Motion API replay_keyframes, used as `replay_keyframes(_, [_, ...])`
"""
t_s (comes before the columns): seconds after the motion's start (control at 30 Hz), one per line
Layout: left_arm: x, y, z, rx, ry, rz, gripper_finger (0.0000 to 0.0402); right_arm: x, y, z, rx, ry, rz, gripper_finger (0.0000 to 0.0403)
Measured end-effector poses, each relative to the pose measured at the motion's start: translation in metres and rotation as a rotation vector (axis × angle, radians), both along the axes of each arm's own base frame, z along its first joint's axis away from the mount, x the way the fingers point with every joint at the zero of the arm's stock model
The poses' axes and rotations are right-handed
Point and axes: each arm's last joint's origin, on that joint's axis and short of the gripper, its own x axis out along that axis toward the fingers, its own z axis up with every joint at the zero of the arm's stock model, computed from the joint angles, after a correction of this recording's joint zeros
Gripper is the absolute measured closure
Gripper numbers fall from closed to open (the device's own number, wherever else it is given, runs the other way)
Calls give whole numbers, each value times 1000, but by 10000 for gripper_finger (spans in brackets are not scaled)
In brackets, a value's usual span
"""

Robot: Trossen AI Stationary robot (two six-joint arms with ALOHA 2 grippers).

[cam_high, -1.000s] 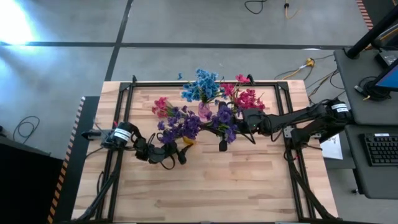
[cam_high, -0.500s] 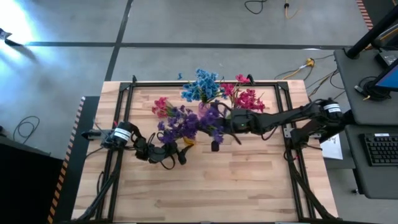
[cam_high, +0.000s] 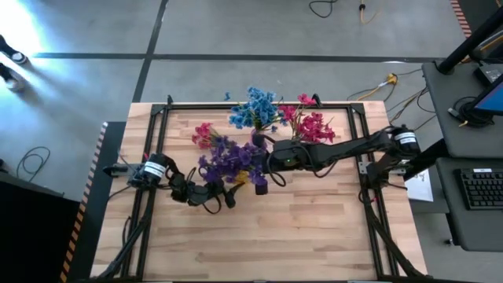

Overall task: Sort flowers into vase by color
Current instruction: Put the violet flowers into the yellow vase

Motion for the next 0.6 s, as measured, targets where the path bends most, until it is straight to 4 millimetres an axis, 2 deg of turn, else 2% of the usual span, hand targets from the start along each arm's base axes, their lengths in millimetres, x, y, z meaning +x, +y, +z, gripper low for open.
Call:
replay_keyframes(0.43, [0,0,0,1,2,0,125,9,0,-19,10,55,-4,392])
replay_keyframes(0.6, [0,0,0,-3,0,1,125,9,0,-21,11,59,-6,392])
